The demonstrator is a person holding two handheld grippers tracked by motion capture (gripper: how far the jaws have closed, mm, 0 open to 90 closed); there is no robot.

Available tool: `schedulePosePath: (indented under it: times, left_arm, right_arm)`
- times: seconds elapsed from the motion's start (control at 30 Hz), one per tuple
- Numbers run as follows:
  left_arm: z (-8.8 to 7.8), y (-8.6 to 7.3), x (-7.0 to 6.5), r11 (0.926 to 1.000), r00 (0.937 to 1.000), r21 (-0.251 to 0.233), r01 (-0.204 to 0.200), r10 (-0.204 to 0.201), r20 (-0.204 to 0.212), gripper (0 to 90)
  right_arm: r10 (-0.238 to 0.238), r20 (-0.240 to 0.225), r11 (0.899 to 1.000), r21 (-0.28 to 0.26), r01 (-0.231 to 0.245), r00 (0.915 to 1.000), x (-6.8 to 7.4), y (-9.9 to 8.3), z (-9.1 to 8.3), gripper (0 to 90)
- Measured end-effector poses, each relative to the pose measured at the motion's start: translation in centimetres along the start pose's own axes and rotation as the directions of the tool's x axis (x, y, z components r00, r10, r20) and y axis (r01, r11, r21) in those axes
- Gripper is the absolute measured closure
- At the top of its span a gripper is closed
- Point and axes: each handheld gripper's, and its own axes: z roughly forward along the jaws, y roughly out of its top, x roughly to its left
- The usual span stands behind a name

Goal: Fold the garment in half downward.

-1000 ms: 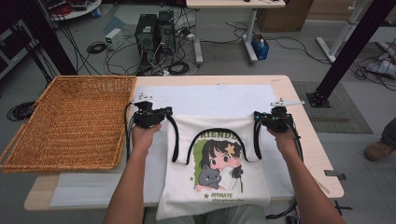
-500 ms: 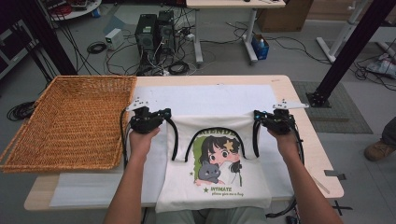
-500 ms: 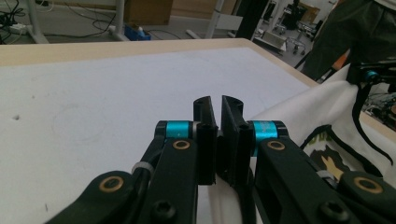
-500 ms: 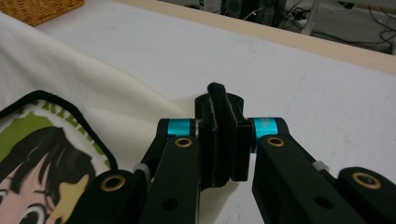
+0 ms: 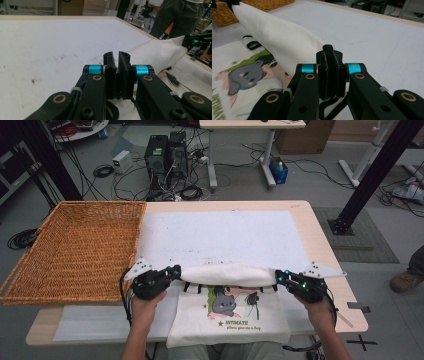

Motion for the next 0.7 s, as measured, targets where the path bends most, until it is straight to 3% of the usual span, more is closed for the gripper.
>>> schedulePosePath:
  times: [0.13,0.23,0.27,0.3,0.33,0.4,0.43,0.47,0.57,0.6,0.63,0.7]
  left_arm:
    - [-1.0,-1.9,-0.7,0.9997,0.9997,0.013,0.022,-0.022,0.008,84.0]
    - [-1.6,-2.6,-1.1,0.9990,0.9986,0.027,0.037,-0.038,0.038,82.1]
    - [-1.7,-2.6,-1.2,0.9992,0.9990,0.023,0.033,-0.033,0.029,74.3]
    - [-1.7,-2.4,-1.3,0.9983,0.9984,0.015,0.056,-0.056,-0.001,46.1]
    - [-1.7,-2.0,-1.2,0.9974,0.9972,0.009,0.072,-0.071,-0.022,46.1]
    - [-1.7,-1.1,-0.9,0.9972,0.9957,-0.017,0.073,-0.074,-0.056,38.8]
    - [-1.5,-0.7,-0.6,0.9970,0.9948,-0.013,0.077,-0.077,-0.066,38.4]
    - [-1.0,-0.3,-0.3,0.9967,0.9938,0.001,0.081,-0.081,-0.076,37.3]
    - [0.8,0.3,0.8,0.9928,0.9894,0.090,0.079,-0.068,-0.129,36.5]
    - [2.2,0.3,1.5,0.9824,0.9864,0.155,0.105,-0.083,-0.142,36.4]
    - [2.2,0.3,1.5,0.9824,0.9864,0.155,0.105,-0.083,-0.142,36.3]
    - [3.4,-0.1,2.1,0.9664,0.9844,0.227,0.120,-0.086,-0.153,36.3]
  right_arm:
    - [-0.007,-0.009,0.999,0.036,0.007,0.9999,0.7,-1.6,-0.6,85.0]
    - [0.023,-0.033,0.999,0.038,-0.021,0.9992,1.0,-2.6,-1.6,76.2]
    - [0.037,-0.035,0.999,0.024,-0.036,0.9987,1.0,-2.7,-2.1,67.2]
    - [0.100,-0.017,0.995,-0.021,-0.101,0.9948,0.7,-2.4,-3.0,53.1]
    - [0.100,-0.017,0.995,-0.021,-0.101,0.9948,0.7,-2.4,-3.0,53.1]
    - [0.153,0.033,0.986,-0.066,-0.151,0.9876,0.2,-1.8,-3.6,46.3]
    - [0.160,0.062,0.986,-0.062,-0.156,0.9852,-0.1,-1.4,-3.6,44.6]
    - [0.183,0.119,0.983,-0.021,-0.182,0.9759,-0.6,-0.5,-2.8,41.6]
    - [0.190,0.140,0.980,0.027,-0.195,0.9718,-1.0,-0.1,-1.3,40.9]
    - [0.194,0.158,0.975,0.081,-0.208,0.9681,-1.3,0.1,0.6,40.6]
    - [0.194,0.158,0.975,0.081,-0.208,0.9681,-1.3,0.1,0.6,40.6]
    - [0.204,0.176,0.962,0.144,-0.230,0.9631,-1.6,0.1,2.5,40.4]
